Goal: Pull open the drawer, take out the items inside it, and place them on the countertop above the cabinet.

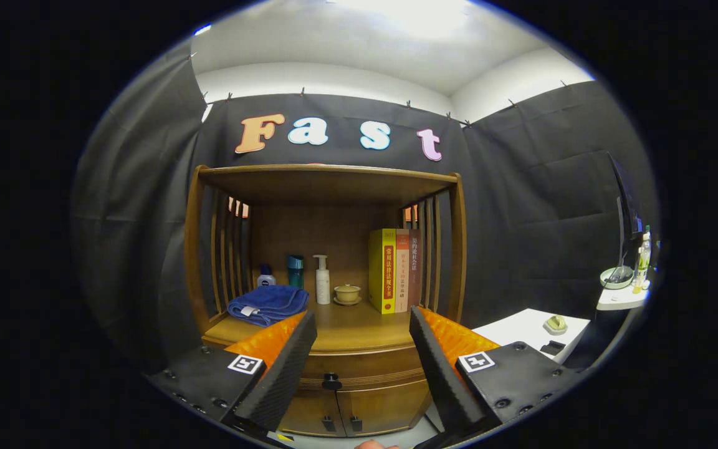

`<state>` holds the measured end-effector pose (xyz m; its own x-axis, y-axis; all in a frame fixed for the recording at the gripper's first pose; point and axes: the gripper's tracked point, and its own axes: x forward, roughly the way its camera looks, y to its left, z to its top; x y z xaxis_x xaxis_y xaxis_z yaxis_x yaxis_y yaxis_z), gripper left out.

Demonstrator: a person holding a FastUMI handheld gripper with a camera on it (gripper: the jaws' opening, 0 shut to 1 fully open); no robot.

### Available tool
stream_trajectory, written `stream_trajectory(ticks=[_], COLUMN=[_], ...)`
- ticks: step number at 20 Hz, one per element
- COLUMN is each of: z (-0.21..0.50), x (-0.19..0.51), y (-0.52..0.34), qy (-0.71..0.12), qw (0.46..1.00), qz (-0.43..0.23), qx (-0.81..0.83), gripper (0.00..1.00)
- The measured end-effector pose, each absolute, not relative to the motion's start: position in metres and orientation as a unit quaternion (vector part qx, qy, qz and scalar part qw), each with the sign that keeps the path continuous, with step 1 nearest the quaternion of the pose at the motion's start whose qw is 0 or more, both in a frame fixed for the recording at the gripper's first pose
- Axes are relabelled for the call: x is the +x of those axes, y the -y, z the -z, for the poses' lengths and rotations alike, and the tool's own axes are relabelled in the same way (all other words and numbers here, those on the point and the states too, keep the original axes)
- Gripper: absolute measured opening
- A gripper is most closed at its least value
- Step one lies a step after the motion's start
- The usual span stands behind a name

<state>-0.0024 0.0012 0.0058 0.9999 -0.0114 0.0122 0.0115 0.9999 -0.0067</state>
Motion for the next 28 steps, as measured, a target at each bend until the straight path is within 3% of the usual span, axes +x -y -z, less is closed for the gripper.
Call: stream_trajectory(ticks=[28], z=[0.004], x=[0.001], y=[-0.010], qy=[-0.004], qw=[1.000], qz=[0.006], qx=[-0.004], gripper=[0.98])
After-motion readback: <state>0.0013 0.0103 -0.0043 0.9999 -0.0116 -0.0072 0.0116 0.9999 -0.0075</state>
